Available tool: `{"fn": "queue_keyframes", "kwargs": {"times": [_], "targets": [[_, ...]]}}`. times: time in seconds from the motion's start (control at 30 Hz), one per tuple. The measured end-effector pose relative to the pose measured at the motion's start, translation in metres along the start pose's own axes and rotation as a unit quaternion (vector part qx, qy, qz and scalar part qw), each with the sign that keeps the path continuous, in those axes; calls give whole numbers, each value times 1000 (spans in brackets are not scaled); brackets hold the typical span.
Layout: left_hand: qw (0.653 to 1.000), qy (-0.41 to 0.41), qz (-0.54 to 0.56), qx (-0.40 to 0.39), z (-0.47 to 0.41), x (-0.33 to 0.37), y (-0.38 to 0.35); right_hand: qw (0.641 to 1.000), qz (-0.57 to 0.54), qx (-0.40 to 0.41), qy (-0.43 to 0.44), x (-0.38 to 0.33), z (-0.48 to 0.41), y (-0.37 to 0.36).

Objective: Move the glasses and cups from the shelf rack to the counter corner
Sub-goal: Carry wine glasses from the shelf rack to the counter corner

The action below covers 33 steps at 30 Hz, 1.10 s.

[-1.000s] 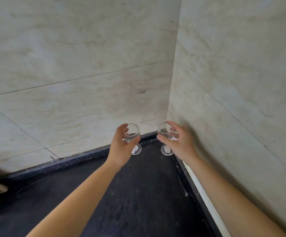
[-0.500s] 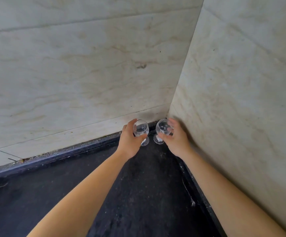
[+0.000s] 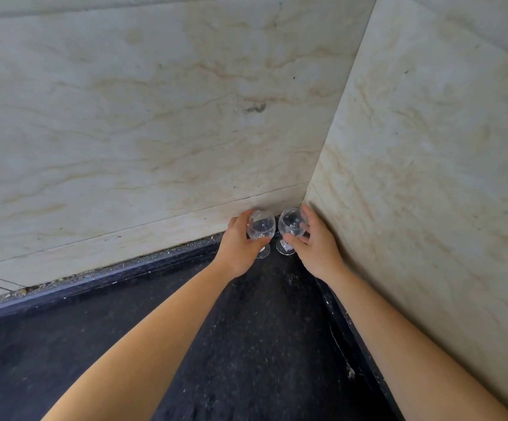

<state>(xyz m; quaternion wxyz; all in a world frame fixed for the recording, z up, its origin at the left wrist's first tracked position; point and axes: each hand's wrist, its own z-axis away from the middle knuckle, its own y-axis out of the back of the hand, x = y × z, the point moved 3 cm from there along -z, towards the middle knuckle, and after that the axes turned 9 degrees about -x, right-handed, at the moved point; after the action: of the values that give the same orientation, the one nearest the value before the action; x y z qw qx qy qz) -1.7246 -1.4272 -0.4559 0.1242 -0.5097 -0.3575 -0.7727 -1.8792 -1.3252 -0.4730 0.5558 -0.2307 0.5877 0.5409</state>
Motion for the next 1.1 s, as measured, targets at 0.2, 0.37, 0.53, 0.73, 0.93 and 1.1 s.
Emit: {"fn": "queue_keyframes", "kwargs": {"times": [0.2, 0.37, 0.53, 0.73, 0.93, 1.1], "targets": [[1000, 19, -24, -9, 12, 1, 7, 999, 39, -16, -29, -12, 9, 3], [994, 10, -98, 41, 48, 38, 51, 984, 177, 4, -10, -68, 31, 21], [971, -57, -178, 149, 102, 123, 133, 961, 259, 32, 96, -193, 55, 37], [891, -113, -315, 306, 205, 219, 246, 907, 298, 85, 284, -350, 93, 25], [779, -26, -427, 458, 371, 205, 298, 866, 249, 87, 424, -418, 136, -61], [727, 159, -450, 494, 543, 138, 287, 840, 216, -40, 496, -440, 208, -200]]}}
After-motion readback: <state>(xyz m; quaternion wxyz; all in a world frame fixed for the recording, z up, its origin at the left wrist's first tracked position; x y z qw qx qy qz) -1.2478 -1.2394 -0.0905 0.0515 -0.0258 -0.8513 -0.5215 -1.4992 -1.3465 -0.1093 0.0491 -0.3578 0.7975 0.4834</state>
